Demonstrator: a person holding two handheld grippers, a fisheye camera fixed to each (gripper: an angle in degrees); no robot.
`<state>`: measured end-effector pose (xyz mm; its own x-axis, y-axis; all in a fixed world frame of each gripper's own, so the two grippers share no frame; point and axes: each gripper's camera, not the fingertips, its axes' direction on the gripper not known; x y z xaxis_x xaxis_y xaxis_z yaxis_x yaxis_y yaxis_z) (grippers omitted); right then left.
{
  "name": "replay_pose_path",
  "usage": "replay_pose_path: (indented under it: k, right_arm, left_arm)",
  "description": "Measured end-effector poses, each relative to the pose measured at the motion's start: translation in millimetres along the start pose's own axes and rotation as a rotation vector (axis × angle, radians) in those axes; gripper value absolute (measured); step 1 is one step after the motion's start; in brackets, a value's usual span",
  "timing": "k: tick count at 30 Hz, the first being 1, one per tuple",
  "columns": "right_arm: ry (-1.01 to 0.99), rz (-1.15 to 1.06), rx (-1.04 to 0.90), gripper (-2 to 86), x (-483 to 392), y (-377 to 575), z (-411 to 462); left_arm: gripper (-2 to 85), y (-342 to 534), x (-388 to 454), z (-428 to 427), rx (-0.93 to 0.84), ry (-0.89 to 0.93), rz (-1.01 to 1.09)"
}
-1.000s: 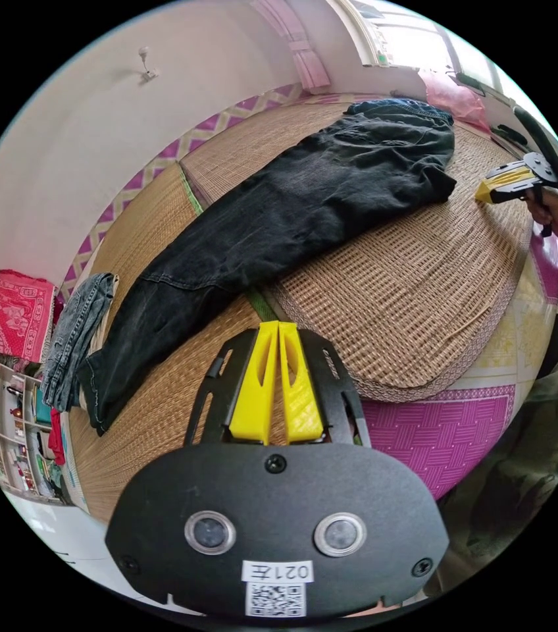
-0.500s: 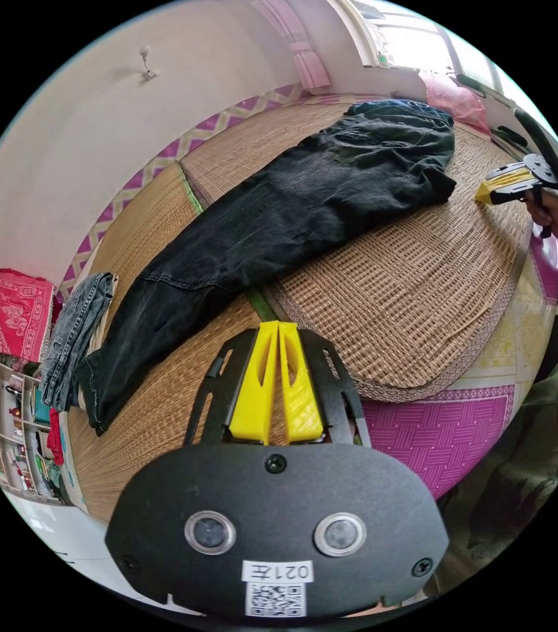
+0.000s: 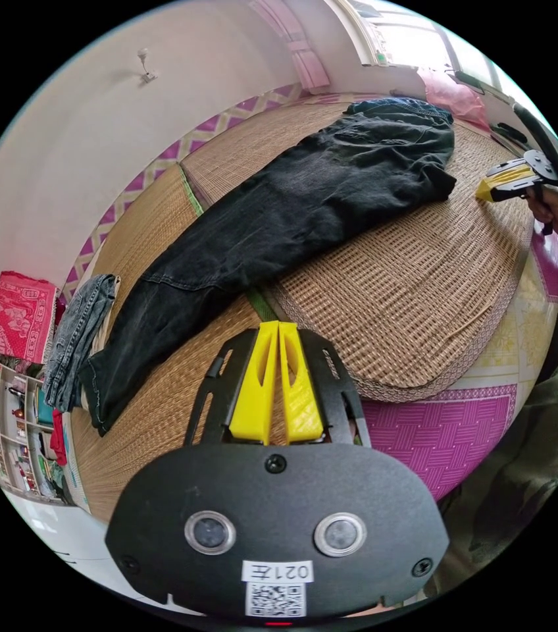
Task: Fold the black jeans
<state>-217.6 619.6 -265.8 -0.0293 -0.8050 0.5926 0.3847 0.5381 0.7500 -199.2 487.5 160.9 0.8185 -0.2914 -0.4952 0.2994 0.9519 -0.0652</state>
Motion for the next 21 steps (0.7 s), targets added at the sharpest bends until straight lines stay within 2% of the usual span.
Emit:
replay_pose_path:
  k: [14,21]
  right_arm:
    - [0.033,-0.014,0.000,-0.7,-13,3,4]
    - [-0.026,0.016,-0.002,-0.7,-5,5,3]
  left_arm:
    - [-1.0,12,-10,6,0.000,0.004,-0.002]
    - [-1.0,18,-12,10,-0.001,0.003,-0.002]
